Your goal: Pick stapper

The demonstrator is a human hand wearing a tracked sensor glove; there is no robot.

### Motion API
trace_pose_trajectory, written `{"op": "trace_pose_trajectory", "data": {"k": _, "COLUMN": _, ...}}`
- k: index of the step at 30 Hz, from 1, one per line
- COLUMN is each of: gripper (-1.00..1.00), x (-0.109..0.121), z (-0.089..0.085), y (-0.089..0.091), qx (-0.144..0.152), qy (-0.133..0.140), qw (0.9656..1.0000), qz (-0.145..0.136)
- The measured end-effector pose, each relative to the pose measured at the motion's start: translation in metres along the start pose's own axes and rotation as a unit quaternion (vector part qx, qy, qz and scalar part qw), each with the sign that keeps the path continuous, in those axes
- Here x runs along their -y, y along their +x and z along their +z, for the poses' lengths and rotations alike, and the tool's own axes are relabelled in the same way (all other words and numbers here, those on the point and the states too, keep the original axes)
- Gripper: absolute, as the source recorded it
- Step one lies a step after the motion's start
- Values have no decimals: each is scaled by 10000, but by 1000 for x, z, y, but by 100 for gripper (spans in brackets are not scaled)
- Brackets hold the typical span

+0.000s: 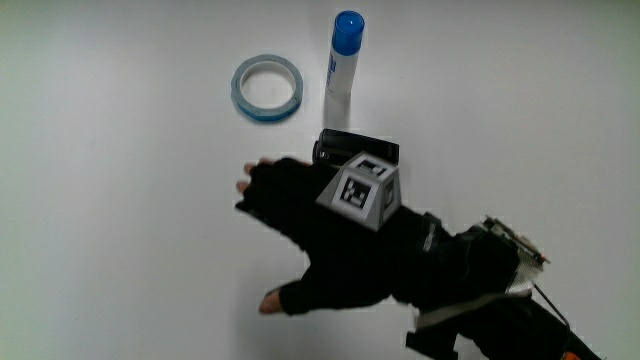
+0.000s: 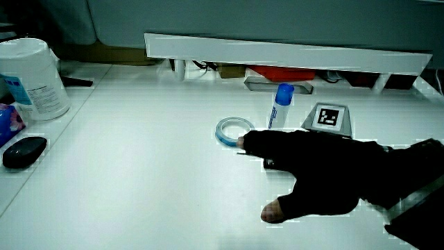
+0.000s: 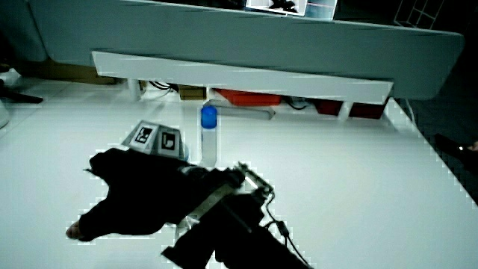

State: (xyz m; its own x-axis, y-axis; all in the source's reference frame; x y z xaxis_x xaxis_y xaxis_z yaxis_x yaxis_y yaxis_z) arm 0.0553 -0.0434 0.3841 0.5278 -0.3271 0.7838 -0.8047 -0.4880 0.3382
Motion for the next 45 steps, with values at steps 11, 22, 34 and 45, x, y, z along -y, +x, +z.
{"op": "trace_pose_trajectory", "data": {"k": 11, "gripper": 0, "x": -8, "z": 27, "y": 57, "qx": -694, "qy": 297, "qw": 9926, "qz": -951}}
{"op": "trace_pose_trajectory", "data": {"k": 22, "gripper": 0, "x": -12, "z": 27, "y": 118, "qx": -1224, "qy": 326, "qw": 9761, "qz": -1765}}
{"op": "trace_pose_trajectory", "data": {"k": 34, "gripper": 0, "x": -16, "z": 9, "y": 171, "qx": -1350, "qy": 326, "qw": 9586, "qz": -2486}}
{"op": "trace_pose_trajectory", "data": {"k": 45, "gripper": 5, "x": -18, "z": 7, "y": 172, "qx": -1151, "qy": 488, "qw": 9592, "qz": -2536}}
